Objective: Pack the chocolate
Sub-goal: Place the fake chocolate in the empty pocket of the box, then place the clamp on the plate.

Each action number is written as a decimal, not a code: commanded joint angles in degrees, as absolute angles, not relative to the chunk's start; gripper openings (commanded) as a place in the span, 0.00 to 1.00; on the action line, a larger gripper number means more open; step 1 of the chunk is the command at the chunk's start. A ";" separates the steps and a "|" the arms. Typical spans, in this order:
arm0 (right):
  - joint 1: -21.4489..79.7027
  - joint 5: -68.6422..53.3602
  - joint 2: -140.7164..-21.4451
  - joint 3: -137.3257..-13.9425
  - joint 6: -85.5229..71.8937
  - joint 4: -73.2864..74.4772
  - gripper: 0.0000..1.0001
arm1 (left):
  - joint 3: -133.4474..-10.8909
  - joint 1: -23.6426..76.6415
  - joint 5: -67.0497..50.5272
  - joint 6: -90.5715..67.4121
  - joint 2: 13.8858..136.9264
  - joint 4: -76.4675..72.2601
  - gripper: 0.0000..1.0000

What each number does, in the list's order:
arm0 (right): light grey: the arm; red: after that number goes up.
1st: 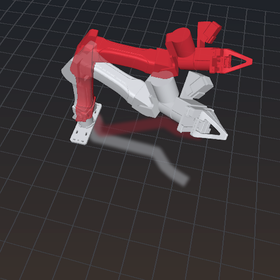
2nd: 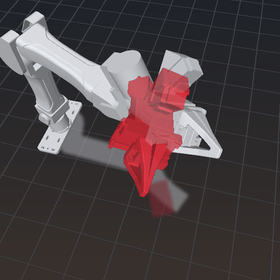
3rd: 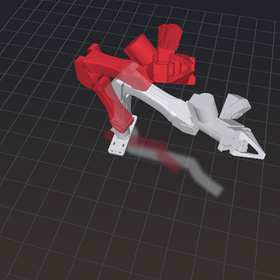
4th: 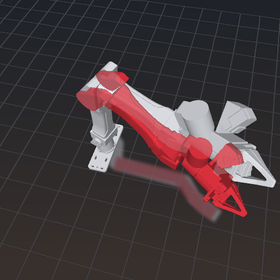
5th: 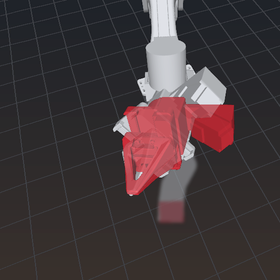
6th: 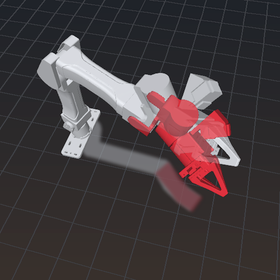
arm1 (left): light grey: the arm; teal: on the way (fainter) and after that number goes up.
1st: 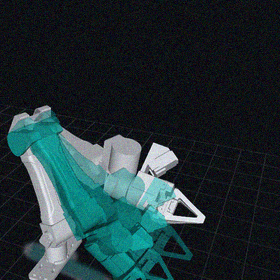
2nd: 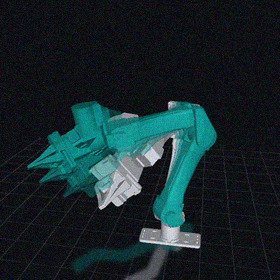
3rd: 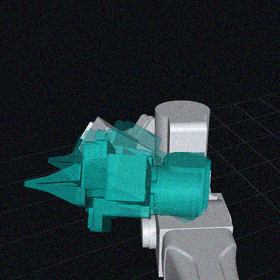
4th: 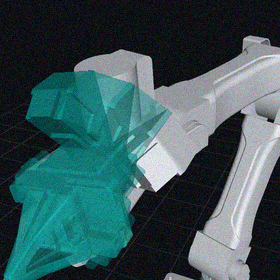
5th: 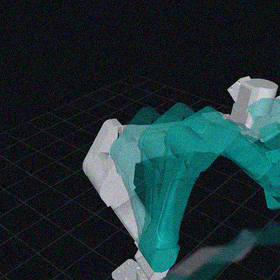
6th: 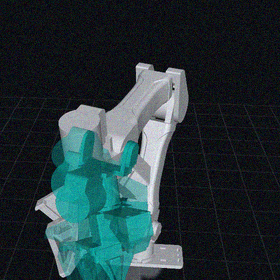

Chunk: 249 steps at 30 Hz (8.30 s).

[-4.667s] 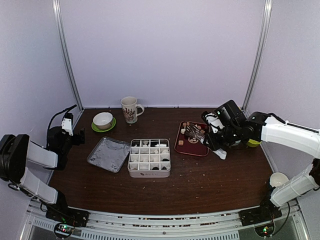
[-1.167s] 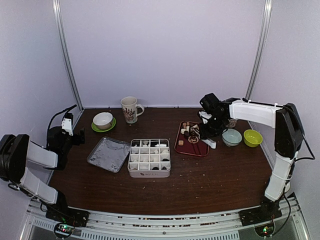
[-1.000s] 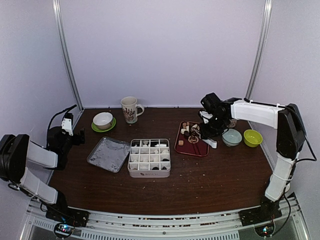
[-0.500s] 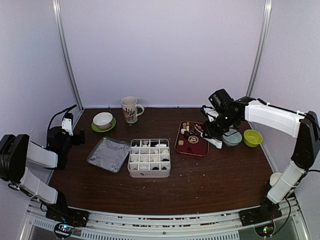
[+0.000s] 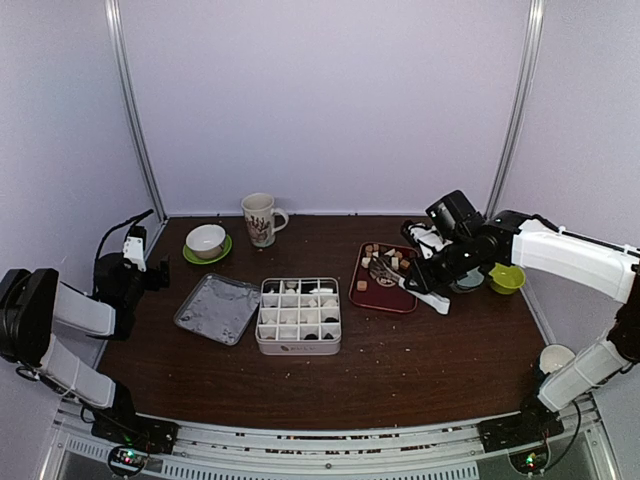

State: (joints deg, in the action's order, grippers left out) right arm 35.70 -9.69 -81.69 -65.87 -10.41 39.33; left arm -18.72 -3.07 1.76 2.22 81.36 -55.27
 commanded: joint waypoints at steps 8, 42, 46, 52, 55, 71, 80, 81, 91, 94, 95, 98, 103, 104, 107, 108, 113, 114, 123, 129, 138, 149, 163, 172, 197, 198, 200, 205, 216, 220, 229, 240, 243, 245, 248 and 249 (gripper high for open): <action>38.93 -19.13 -80.05 -61.82 -5.41 31.71 0.24 | -19.60 -3.45 2.11 1.76 81.64 -56.71 0.98; 47.90 -35.73 -85.36 -77.42 -9.20 47.75 0.23 | -19.64 -3.41 2.39 1.67 81.42 -56.30 0.98; 47.98 -36.56 -87.10 -80.22 -13.48 48.46 0.23 | -19.52 -3.38 2.13 1.76 81.71 -56.91 0.98; 48.52 -36.83 -92.11 -86.58 -19.55 50.18 0.22 | -19.51 -3.42 2.10 1.76 81.65 -56.95 0.98; 48.57 -38.60 -98.26 -93.30 -20.85 54.46 0.22 | -18.74 -3.42 5.21 0.40 81.56 -58.30 0.98; 51.11 -36.13 -106.02 -101.08 -31.71 57.95 0.21 | -17.29 -3.44 -6.28 5.00 81.36 -60.71 0.98; 51.20 -35.11 -110.02 -105.99 -30.37 62.45 0.23 | -17.06 -3.48 -6.64 5.10 81.35 -61.02 0.98; 51.18 -34.92 -110.30 -106.60 -29.76 63.19 0.24 | -17.13 -3.51 -6.66 5.10 81.32 -61.01 0.98; 51.15 -33.89 -110.98 -106.83 -29.80 63.83 0.30 | -17.03 -3.46 -6.61 5.09 81.30 -61.21 0.98; 51.20 -33.33 -111.12 -107.06 -30.30 62.93 0.34 | -16.99 -3.49 -6.64 5.10 81.30 -61.29 0.98; 51.19 -33.36 -111.16 -107.03 -30.47 62.82 0.35 | -17.03 -3.49 -6.66 5.09 81.30 -61.27 0.98; 51.26 -33.41 -111.34 -107.11 -30.74 62.59 0.36 | -17.02 -3.52 -6.72 5.05 81.31 -61.24 0.98; 51.01 -31.29 -110.96 -107.63 -30.95 62.64 0.35 | -17.21 -3.46 -6.75 5.14 81.39 -61.00 0.98; 50.74 -30.68 -110.72 -107.58 -31.06 62.49 0.35 | -17.22 -3.50 -6.70 5.10 81.39 -61.03 0.98; 49.94 -28.53 -110.13 -107.58 -30.65 61.64 0.34 | -17.17 -3.49 -6.72 5.10 81.38 -61.05 0.98; 49.59 -27.88 -109.93 -107.51 -30.21 61.48 0.34 | -17.18 -3.50 -6.68 5.10 81.31 -61.05 0.98; 48.25 -25.18 -108.26 -106.39 -25.64 61.86 0.33 | -17.21 -3.50 -6.65 5.10 81.30 -60.95 0.98; 47.91 -24.69 -107.75 -106.27 -24.63 62.32 0.32 | -17.19 -3.50 -6.60 5.10 81.29 -60.99 0.98; 41.99 -22.12 -99.97 -98.70 -17.63 57.24 0.30 | -17.15 -3.49 -6.55 5.14 81.30 -61.01 0.98; 40.19 -13.60 -98.57 -99.34 -10.81 50.94 0.30 | -17.23 -3.47 -6.59 5.06 81.28 -61.01 0.98; 40.15 2.78 -91.09 -84.36 -16.23 35.73 0.25 | -17.16 -3.47 -6.57 5.10 81.28 -60.96 0.98; 39.87 8.43 -82.16 -70.03 -16.02 34.78 0.26 | -17.21 -3.50 -6.51 5.10 81.30 -60.95 0.98; 38.03 11.34 -89.88 -64.15 -15.09 28.21 0.27 | -17.23 -3.50 -6.55 5.10 81.33 -60.98 0.98; 35.75 7.32 -95.13 -63.48 -15.53 26.35 0.30 | -19.43 -3.43 3.13 1.42 81.59 -56.82 0.98; 35.24 4.08 -102.92 -68.58 -16.16 25.03 0.41 | -34.92 -3.33 6.17 -9.01 67.36 -8.09 0.98; 35.24 4.00 -103.03 -68.74 -16.02 25.00 0.42 | -34.65 -3.34 4.86 -10.04 67.22 -8.33 0.98; 35.24 4.03 -103.09 -68.94 -15.83 24.78 0.43 | -34.51 -3.31 4.67 -14.07 66.82 -7.31 0.98; 35.16 3.41 -101.72 -68.32 -15.82 23.02 0.62 | -35.86 -3.29 1.86 -17.58 68.74 -3.68 0.98; 35.07 2.73 -99.46 -68.73 -14.48 22.31 0.71 | -41.92 -2.76 -7.61 -18.44 78.05 11.18 0.82; 35.09 2.79 -97.94 -68.51 -13.67 21.00 0.71 | -44.55 -1.19 -8.25 -16.89 82.38 15.31 0.72; 35.07 -0.62 -91.13 -65.12 -11.30 16.06 0.69 | -52.64 5.41 -2.17 -14.04 92.81 24.75 0.56; 35.16 -4.60 -85.26 -60.03 -10.86 10.38 0.69 | -59.82 5.90 -2.46 -13.27 100.00 33.03 0.41; 35.17 -4.78 -83.94 -59.14 -10.65 9.55 0.69 | -61.70 6.06 -2.30 -13.43 101.59 36.12 0.36; 35.16 -4.87 -83.29 -58.80 -10.51 9.47 0.69 | -62.89 6.00 -2.00 -13.45 102.76 38.31 0.30; 35.16 -4.93 -82.43 -58.50 -10.21 9.38 0.69 | -64.76 6.02 -1.73 -13.31 104.41 41.15 0.22; 35.16 -4.99 -82.18 -58.41 -10.13 9.42 0.69 | -65.22 6.05 -1.75 -13.21 104.82 41.72 0.17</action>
State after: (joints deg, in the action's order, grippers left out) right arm 35.33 -4.34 -84.47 -59.22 -11.22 11.31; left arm -62.72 5.74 -2.44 -13.89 103.00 36.49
